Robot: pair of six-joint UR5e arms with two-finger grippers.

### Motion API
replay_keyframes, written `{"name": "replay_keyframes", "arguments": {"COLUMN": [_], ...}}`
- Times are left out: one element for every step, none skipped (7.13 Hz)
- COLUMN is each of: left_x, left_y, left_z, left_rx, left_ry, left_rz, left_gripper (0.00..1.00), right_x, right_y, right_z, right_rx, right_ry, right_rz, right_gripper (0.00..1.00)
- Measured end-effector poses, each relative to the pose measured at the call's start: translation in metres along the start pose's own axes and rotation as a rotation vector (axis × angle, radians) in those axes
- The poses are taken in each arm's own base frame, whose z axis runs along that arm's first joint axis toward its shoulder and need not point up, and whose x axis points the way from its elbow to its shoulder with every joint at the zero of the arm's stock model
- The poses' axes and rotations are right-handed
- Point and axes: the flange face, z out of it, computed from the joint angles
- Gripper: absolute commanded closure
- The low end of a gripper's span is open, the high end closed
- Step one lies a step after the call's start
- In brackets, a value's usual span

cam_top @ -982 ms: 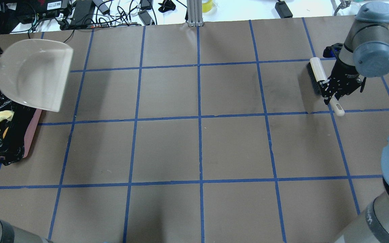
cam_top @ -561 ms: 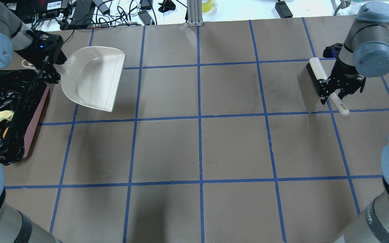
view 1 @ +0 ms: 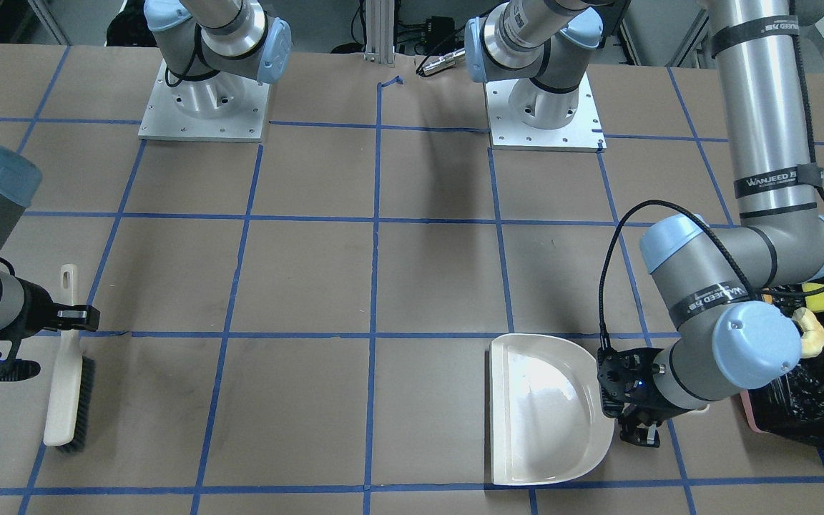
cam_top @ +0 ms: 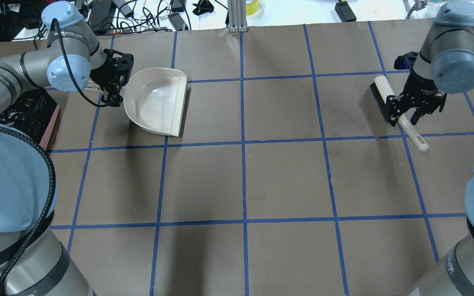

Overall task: Sweep and dump trash into bin
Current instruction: 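Bring the empty dustpan back and lower it onto the table with the left gripper, then lower the brush onto the table with the right gripper and release it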

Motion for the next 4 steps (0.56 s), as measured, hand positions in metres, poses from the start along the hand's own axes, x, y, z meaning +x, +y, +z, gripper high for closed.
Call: {"name": "replay_keyframes", "arguments": {"left_x": [-0.001, -0.001, -0.002, -0.002], "left_y": [-0.002, -0.002, -0.003, -0.004], "left_z": [0.008, 0.012, 0.014, 0.012], "left_rx": [0.001, 0.001, 0.002, 0.001], "left_ry": [0.006, 0.006, 0.005, 0.002], "left_rz": [0.002, 0.001, -0.006, -0.020], "left_gripper": [0.01, 0.00, 0.00, 0.00], "right_x": [0.000, 0.001, 0.000, -0.003], "right_y": [0.000, 0.004, 0.013, 0.032], "right_z": [-0.006, -0.020, -0.050, -0.092], "right_rx": [0.009, 0.033, 0.076, 0.118], "right_ry": [0.002, 0.009, 0.024, 0.038], "right_rz": [0.001, 0.004, 0.008, 0.010], "right_gripper": [0.00, 0.00, 0.00, 0.00]}}
